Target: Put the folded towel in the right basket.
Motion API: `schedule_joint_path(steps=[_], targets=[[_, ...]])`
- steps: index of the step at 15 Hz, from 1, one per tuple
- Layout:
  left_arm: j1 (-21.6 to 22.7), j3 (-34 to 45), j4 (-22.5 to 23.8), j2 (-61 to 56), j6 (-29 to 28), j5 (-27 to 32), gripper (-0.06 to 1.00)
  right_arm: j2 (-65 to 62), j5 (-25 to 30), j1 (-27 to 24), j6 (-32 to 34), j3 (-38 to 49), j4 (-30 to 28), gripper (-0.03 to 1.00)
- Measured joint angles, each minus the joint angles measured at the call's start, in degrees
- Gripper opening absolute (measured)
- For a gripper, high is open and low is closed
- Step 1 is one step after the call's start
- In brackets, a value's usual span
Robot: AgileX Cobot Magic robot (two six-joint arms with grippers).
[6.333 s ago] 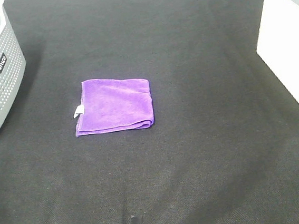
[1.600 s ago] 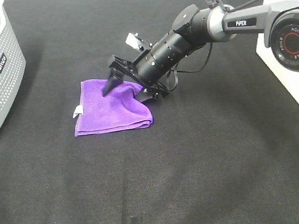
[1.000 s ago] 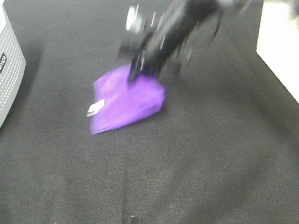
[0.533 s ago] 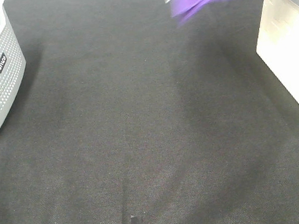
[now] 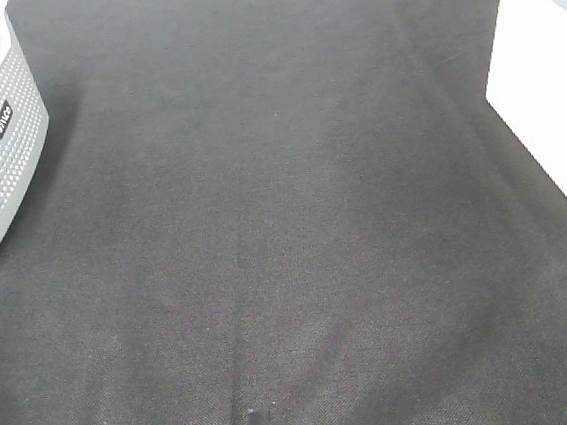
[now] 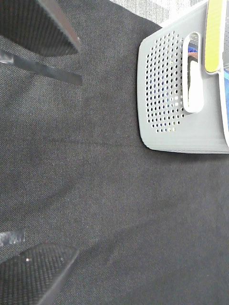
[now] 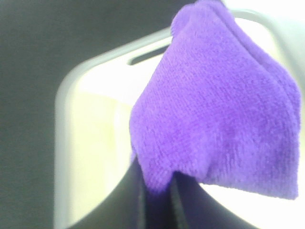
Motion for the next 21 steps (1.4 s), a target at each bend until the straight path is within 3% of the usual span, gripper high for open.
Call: schedule_joint_path(steps=[3,4,6,7,8,9,12,17,21], targets=[[0.0,0.0,0.0,0.0,0.0,0.0,0.99,3.4,-0.8,-0.6,0.0,0.0,-2.2,0.07],[0.0,0.0,0.0,0.0,0.0,0.0,0.99,4.6,-1.0,-0.6,0.0,0.0,-2.5,0.22],[0.0,0.0,0.0,0.0,0.0,0.0,0.99,5.0,-0.2,-0.6,-0.1,0.0,-3.2,0.71],[0.0,0.0,0.0,0.0,0.0,0.0,0.99,5.0,-0.2,-0.6,-0.1,0.0,-3.2,0.71],[0.0,0.0,0.0,0.0,0.0,0.0,0.99,5.0,0.0,-0.6,-0.1,0.0,-3.7,0.86],[0.0,0.0,0.0,0.0,0.0,0.0,0.99,5.0,0.2,-0.6,-0.1,0.0,-4.0,0.92],[0.0,0.0,0.0,0.0,0.0,0.0,0.99,2.9,3.5,1.8,-4.3,0.0,-2.3,0.97],[0.0,0.0,0.0,0.0,0.0,0.0,0.99,-2.6,4.3,19.3,-3.3,0.0,-4.5,0.97],[0.0,0.0,0.0,0.0,0.0,0.0,0.99,-3.8,9.6,22.1,-2.4,0.0,-5.2,0.97]])
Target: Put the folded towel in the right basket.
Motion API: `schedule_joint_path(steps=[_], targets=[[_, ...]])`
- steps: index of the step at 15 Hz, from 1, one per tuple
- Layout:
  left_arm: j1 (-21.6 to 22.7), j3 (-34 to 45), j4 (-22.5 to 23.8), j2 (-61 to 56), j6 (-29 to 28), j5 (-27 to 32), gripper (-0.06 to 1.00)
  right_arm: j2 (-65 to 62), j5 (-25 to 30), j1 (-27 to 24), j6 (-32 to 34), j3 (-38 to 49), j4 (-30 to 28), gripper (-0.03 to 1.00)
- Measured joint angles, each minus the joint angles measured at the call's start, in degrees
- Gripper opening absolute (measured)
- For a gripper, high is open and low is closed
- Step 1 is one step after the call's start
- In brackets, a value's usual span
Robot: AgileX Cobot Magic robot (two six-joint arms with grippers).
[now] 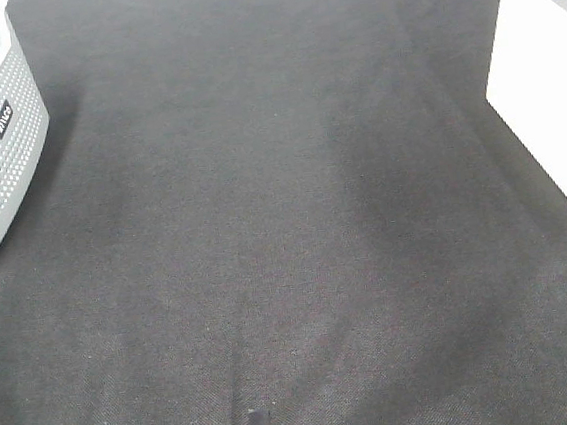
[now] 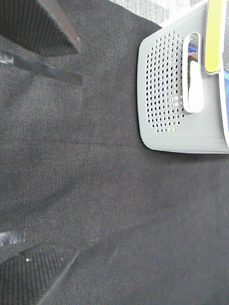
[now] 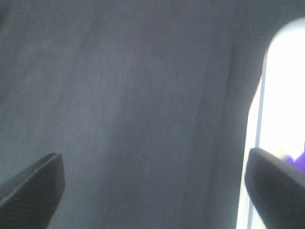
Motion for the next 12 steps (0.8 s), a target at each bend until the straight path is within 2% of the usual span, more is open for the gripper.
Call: schedule_joint_path(steps=[2,4,5,8,11,12], targets=[[0.0,0.0,0.0,0.0,0.0,0.0,0.99,-2.2,2.2,1.1,5.9,1.9,-5.3,0.97],[0.0,0.0,0.0,0.0,0.0,0.0,0.99,-9.5,0.6,5.3,12.8,8.9,-14.7,0.97],[0.0,0.0,0.0,0.0,0.0,0.0,0.99,-13.9,-0.9,7.7,14.6,14.0,-17.1,0.97],[0.0,0.0,0.0,0.0,0.0,0.0,0.99,-30.5,-4.2,13.6,17.3,31.9,-18.2,0.97],[0.0,0.0,0.0,0.0,0.0,0.0,0.99,-49.0,-5.4,14.0,19.9,47.1,-19.0,0.97],[0.0,0.0,0.0,0.0,0.0,0.0,0.99,-59.0,-5.4,14.0,20.2,53.0,-20.1,0.97]])
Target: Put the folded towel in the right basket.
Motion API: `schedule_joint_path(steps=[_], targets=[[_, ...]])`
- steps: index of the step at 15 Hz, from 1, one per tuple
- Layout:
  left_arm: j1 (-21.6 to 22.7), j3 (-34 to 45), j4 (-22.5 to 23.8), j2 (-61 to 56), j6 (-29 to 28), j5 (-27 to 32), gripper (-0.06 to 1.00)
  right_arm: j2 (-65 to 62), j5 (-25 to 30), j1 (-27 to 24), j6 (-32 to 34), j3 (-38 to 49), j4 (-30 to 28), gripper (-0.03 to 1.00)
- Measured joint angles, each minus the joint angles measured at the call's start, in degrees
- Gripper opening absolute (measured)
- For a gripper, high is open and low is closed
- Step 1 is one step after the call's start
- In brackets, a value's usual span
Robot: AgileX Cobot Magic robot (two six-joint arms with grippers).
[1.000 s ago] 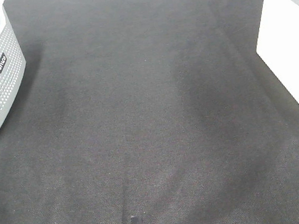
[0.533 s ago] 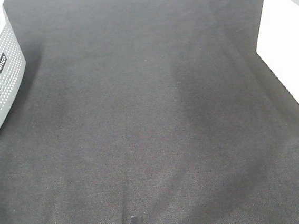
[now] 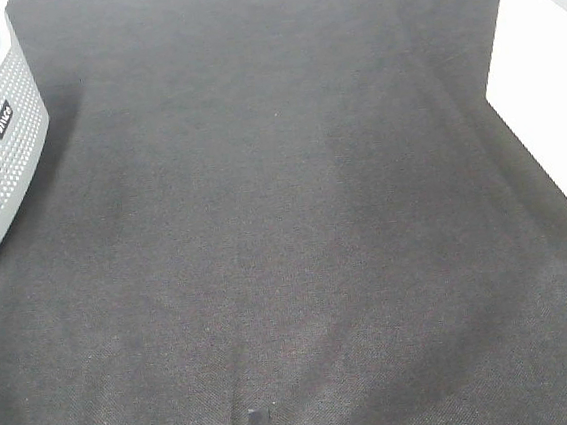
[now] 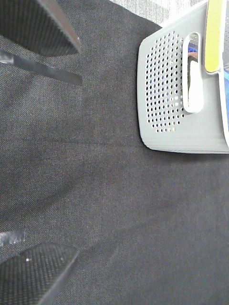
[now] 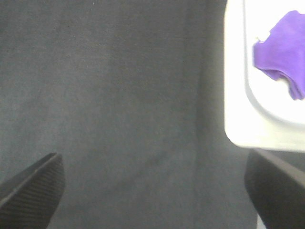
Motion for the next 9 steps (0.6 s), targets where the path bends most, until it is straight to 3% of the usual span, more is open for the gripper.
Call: schedule_joint_path(steps=[4,9], targets=[[0.0,0.0,0.0,0.0,0.0,0.0,0.99,-21.7,0.3,0.0,0.1,13.3,-1.7,0.97],[0.0,0.0,0.0,0.0,0.0,0.0,0.99,-36.8,0.3,0.0,0.1,23.8,-1.7,0.97]])
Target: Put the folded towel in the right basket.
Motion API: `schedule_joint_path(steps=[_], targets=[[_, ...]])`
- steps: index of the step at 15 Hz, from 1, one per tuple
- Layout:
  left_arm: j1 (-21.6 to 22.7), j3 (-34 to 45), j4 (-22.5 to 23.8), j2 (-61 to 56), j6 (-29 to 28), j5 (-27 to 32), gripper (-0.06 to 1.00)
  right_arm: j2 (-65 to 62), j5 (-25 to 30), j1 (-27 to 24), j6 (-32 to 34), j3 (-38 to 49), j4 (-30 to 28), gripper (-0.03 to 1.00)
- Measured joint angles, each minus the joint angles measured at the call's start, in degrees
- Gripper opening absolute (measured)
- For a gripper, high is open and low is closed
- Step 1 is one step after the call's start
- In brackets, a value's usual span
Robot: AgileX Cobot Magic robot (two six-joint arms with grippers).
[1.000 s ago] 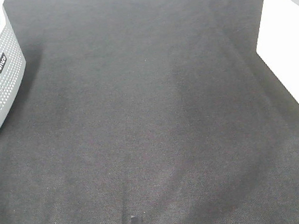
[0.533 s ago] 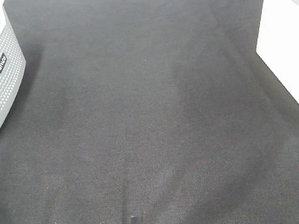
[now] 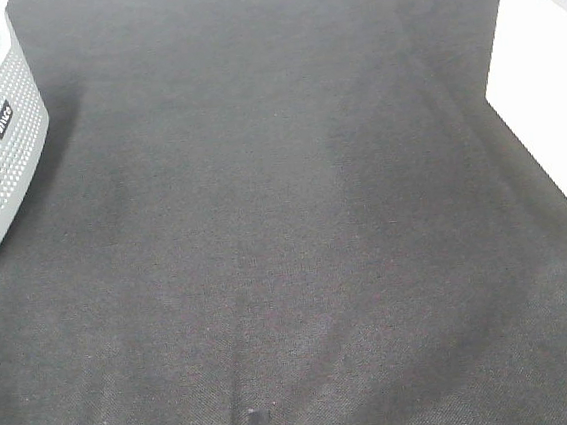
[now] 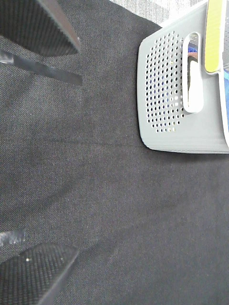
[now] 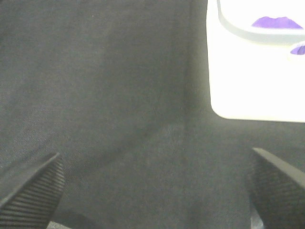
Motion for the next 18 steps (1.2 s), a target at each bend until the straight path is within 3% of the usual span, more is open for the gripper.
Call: schedule_joint_path(steps=[5,13,16,18], targets=[[0.0,0.0,0.0,0.0,0.0,0.0,0.99,-10.3,2.6,0.0,0.0,8.9,-0.1,0.97],[0.0,0.0,0.0,0.0,0.0,0.0,0.99,-10.3,3.3,-0.5,-1.3,9.2,-0.4,0.97],[0.0,0.0,0.0,0.0,0.0,0.0,0.99,-10.3,3.3,-8.0,-1.4,9.2,-0.4,0.97],[0.0,0.0,0.0,0.0,0.0,0.0,0.99,-10.3,3.3,-9.3,-1.4,9.2,-0.4,0.97]])
